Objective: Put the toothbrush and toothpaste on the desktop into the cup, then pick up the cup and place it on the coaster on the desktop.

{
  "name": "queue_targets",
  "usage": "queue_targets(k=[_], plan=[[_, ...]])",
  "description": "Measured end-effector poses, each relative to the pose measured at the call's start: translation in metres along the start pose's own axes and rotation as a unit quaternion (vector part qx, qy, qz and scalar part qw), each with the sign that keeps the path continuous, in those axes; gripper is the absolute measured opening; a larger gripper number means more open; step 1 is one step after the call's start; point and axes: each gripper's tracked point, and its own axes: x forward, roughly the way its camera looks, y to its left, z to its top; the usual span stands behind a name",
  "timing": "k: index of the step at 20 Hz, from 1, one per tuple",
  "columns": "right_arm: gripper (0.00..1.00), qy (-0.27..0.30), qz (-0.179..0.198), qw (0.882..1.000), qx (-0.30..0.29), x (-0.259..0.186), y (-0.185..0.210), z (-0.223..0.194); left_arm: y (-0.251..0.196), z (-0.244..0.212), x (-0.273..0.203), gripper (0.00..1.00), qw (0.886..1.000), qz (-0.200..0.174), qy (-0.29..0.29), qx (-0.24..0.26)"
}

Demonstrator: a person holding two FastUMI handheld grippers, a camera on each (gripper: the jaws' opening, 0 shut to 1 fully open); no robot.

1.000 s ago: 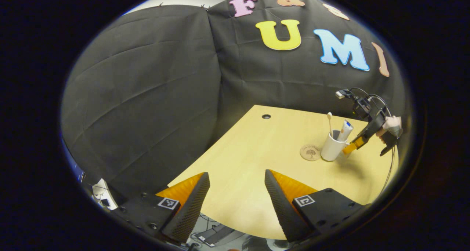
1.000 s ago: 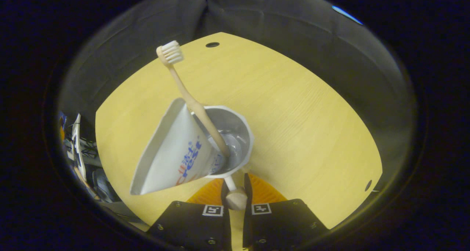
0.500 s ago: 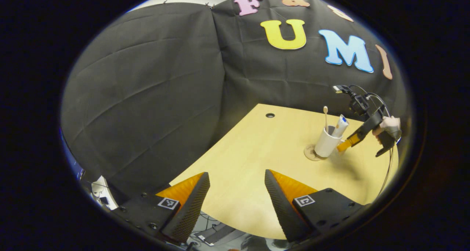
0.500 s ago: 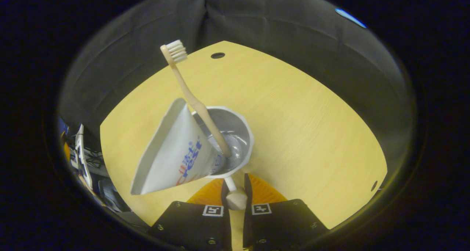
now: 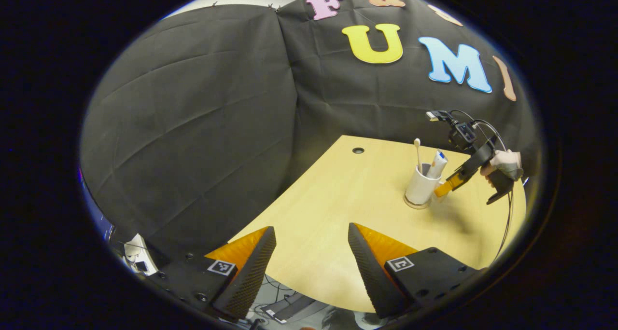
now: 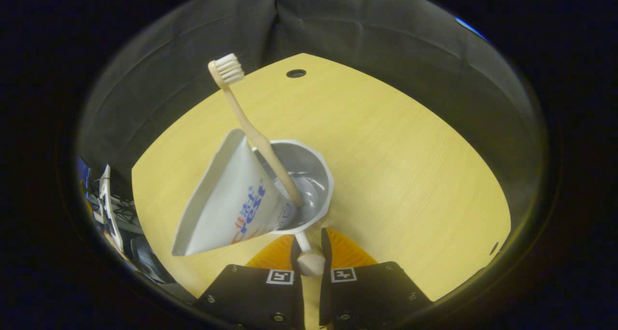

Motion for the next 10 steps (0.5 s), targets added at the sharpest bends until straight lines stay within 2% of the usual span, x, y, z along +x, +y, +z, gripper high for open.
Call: queue_targets(k=[10], plan=[[0.13, 0.012, -0.025, 0.999, -0.021, 0.0018, -0.003, -0.0021, -0.0023, -0.0004, 0.0022, 0.98, 1.0, -0.002, 0.003, -0.004]])
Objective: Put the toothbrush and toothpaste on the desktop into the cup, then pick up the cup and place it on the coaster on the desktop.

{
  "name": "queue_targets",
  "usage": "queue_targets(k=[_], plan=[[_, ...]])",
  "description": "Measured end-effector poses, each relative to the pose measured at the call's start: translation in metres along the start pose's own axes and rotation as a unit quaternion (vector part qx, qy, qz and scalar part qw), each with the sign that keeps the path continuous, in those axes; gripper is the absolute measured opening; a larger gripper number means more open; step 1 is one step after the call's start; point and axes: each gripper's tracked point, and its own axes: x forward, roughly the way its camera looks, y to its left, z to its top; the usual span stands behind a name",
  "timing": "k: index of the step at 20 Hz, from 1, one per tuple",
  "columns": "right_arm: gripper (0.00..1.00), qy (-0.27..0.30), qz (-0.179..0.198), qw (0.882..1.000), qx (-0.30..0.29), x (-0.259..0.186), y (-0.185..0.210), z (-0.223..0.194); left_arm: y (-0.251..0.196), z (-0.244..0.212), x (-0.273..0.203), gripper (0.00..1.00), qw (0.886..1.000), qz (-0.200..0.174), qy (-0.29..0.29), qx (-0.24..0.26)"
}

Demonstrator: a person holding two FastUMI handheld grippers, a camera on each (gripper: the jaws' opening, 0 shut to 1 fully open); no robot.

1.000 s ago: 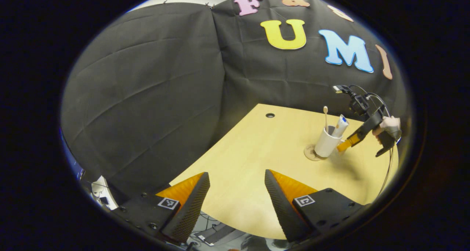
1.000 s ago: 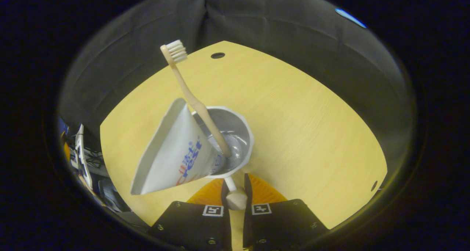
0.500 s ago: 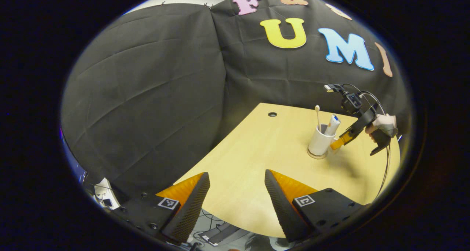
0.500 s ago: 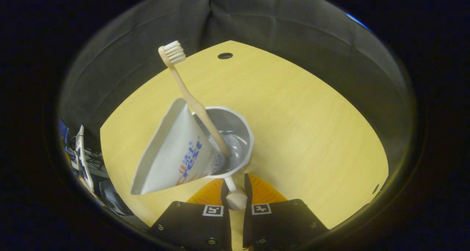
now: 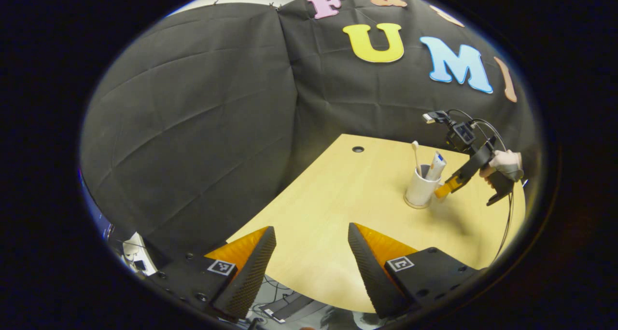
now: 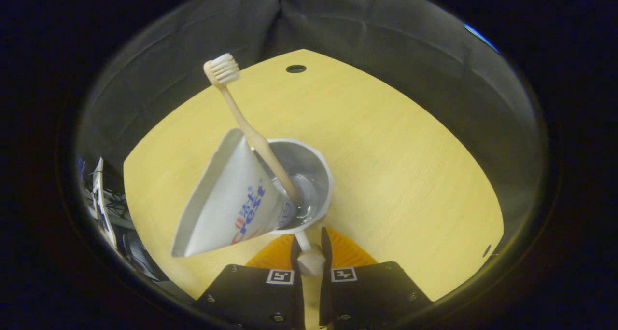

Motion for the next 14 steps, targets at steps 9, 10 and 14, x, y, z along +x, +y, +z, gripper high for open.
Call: queue_targets(k=[9, 10, 14], plan=[[0.36, -0.014, 0.0, 1.0, 0.019, -0.008, -0.004, 0.001, -0.008, 0.001, -0.004, 0.98, 1.0, -0.009, -0.007, -0.006], [0.38, -0.019, -0.001, 1.0, 0.021, -0.012, -0.005, 0.002, -0.007, 0.0, -0.005, 0.98, 1.0, -0.01, -0.008, -0.006], [0.38, -0.043, -0.002, 0.999, 0.027, -0.033, -0.006, 0.007, -0.007, 0.005, -0.008, 0.98, 1.0, -0.014, -0.017, -0.01]])
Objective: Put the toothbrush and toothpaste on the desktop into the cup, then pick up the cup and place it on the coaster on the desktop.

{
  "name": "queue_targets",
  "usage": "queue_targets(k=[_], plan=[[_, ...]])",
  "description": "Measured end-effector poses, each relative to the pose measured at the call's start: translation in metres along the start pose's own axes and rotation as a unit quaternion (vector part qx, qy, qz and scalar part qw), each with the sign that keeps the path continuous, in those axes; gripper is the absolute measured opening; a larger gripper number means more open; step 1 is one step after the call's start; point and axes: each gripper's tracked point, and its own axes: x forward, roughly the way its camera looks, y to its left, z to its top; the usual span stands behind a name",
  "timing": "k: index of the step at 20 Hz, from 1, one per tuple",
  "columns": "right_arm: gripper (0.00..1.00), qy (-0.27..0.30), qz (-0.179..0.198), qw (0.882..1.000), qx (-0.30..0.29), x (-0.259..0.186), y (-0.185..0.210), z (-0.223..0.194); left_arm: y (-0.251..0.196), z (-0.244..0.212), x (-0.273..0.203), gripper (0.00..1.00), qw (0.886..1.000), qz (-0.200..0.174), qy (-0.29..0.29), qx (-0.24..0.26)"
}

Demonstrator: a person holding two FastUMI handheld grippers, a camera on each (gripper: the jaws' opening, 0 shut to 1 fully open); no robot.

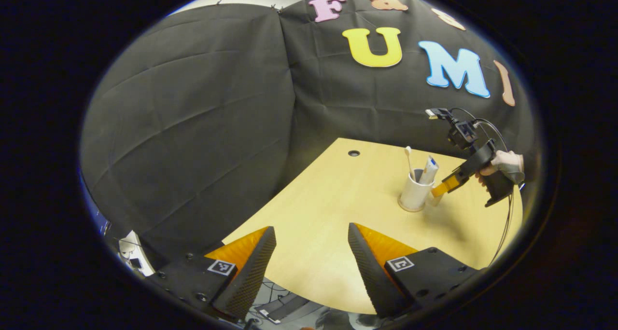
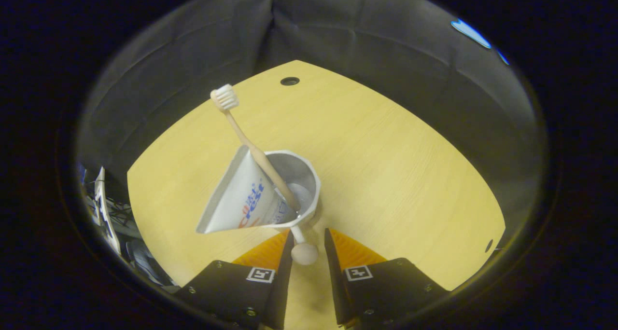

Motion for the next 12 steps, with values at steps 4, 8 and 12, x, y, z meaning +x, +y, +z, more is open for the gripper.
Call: queue_targets(k=[4, 8, 12], plan=[[0.38, -0.037, -0.006, 0.999, 0.032, -0.032, -0.001, -0.003, -0.008, 0.009, 0.008, 0.98, 1.0, -0.02, -0.012, 0.005], [0.38, -0.082, -0.042, 0.994, 0.058, -0.077, -0.017, -0.016, -0.033, 0.039, 0.011, 1.0, 0.997, -0.056, -0.045, 0.023], [0.38, -0.157, -0.091, 0.978, 0.106, -0.14, -0.031, -0.022, -0.072, 0.073, 0.013, 0.98, 0.991, -0.104, -0.075, 0.046]])
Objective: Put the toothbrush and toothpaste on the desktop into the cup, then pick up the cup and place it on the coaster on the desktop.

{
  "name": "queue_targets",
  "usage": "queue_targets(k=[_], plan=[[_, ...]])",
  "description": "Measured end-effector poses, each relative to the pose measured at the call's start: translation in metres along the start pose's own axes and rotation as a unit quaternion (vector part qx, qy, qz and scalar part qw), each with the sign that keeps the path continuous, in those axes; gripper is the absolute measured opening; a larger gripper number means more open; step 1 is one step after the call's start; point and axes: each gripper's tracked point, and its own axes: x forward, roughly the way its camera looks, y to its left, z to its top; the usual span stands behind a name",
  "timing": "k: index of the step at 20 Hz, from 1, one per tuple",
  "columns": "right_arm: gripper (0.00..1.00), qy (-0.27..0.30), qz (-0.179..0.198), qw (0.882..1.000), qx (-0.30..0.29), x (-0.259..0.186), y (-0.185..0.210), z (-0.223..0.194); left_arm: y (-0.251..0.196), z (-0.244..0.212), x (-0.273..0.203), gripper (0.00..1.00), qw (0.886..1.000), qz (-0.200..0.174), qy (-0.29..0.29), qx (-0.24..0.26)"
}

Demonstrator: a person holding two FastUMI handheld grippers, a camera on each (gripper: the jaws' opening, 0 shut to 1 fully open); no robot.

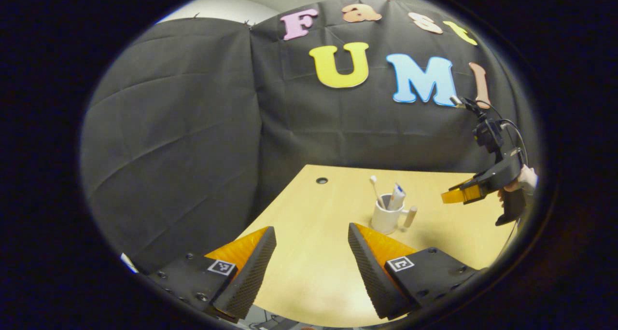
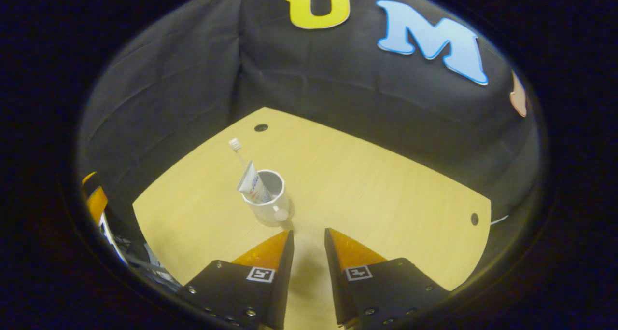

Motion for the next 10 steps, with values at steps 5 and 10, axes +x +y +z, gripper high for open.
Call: queue_targets(k=[5, 10], plan=[[0.36, -0.09, -0.073, 0.992, 0.052, -0.062, -0.031, 0.02, -0.037, 0.06, 0.019, 0.98, 0.998, -0.046, -0.042, 0.013], [0.37, -0.14, -0.103, 0.983, 0.052, -0.097, -0.042, 0.036, -0.062, 0.102, 0.031, 0.98, 0.994, -0.073, -0.076, 0.036]])
